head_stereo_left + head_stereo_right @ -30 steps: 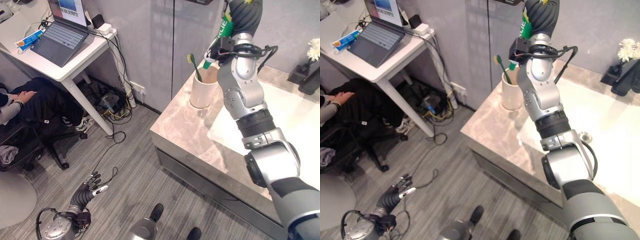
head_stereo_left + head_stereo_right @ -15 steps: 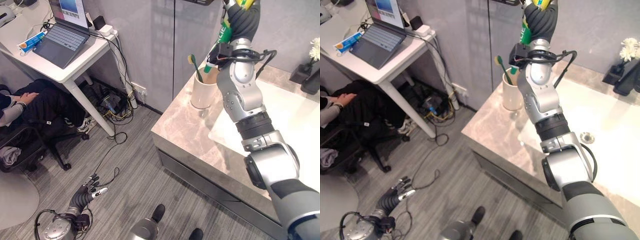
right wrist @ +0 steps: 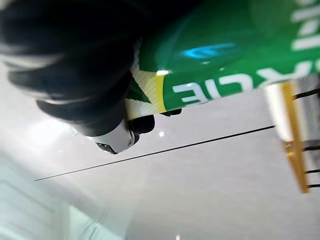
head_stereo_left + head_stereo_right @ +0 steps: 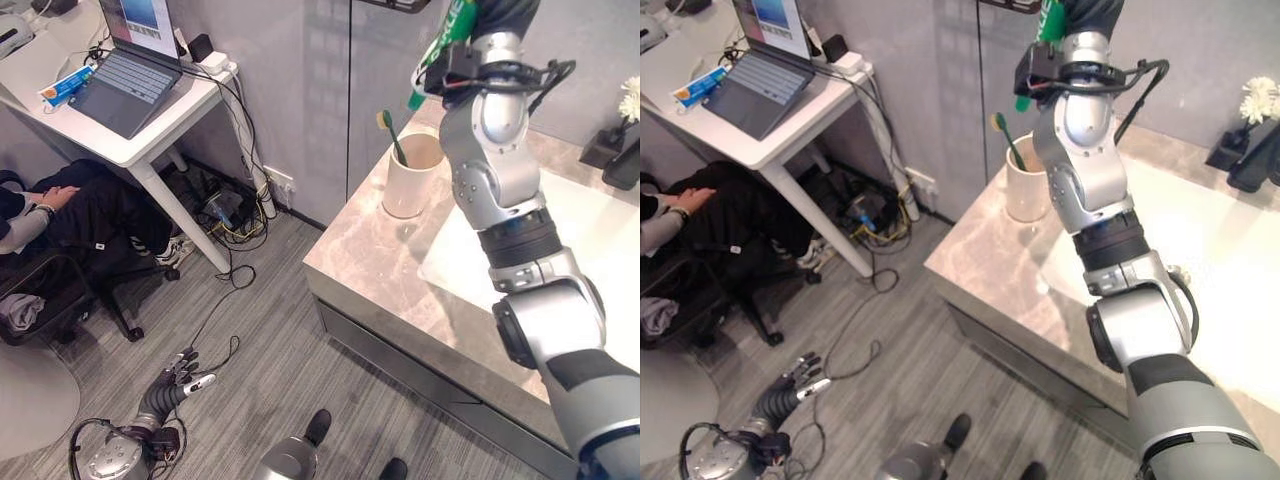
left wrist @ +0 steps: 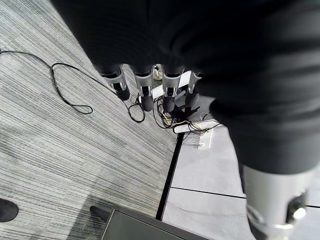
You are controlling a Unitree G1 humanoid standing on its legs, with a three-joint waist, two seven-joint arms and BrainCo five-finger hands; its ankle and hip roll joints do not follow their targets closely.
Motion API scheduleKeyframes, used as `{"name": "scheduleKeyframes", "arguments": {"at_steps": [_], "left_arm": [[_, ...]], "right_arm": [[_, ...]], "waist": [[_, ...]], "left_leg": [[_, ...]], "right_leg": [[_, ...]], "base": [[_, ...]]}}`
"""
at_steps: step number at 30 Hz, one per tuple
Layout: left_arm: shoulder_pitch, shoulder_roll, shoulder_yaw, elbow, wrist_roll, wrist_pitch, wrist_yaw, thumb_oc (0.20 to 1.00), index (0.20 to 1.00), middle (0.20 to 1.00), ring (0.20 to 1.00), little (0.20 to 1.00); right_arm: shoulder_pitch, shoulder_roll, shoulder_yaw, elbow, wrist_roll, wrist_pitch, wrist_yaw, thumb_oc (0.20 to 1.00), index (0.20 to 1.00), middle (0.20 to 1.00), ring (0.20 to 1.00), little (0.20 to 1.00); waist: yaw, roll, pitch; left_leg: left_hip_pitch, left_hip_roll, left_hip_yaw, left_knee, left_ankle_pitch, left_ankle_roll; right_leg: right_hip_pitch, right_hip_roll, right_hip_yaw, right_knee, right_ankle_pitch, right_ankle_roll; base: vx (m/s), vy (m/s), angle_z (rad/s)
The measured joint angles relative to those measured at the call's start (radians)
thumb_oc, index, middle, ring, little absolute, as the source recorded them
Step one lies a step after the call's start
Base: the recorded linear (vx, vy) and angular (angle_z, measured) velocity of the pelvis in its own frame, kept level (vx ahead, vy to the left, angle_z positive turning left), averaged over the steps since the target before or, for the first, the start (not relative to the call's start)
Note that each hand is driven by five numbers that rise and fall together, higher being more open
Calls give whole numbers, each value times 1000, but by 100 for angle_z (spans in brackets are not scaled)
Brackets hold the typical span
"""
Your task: Put brush and paste in cup on sink, flatten towel.
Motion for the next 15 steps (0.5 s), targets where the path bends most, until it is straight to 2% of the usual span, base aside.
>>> {"name": "scheduleKeyframes", "arguments": {"at_steps": [4,15], "left_arm": [[0,-1,0,0,0,0,2,1000,1000,1000,1000,1000],[1,-7,0,1,1,-1,20,1000,1000,1000,1000,1000]], "right_arm": [[-3,-11,2,-19,-31,-23,-1,200,200,200,200,200],[5,8,9,4,-54,-18,-1,200,200,200,200,200]], "waist": [[-3,0,0],[-3,-3,-2]], "left_leg": [[-1,-1,1,5,0,0],[-14,-3,1,9,0,0]], "right_leg": [[1,-1,1,0,2,2],[-10,-2,1,3,7,3]], "base": [[0,0,0],[0,0,0]]}}
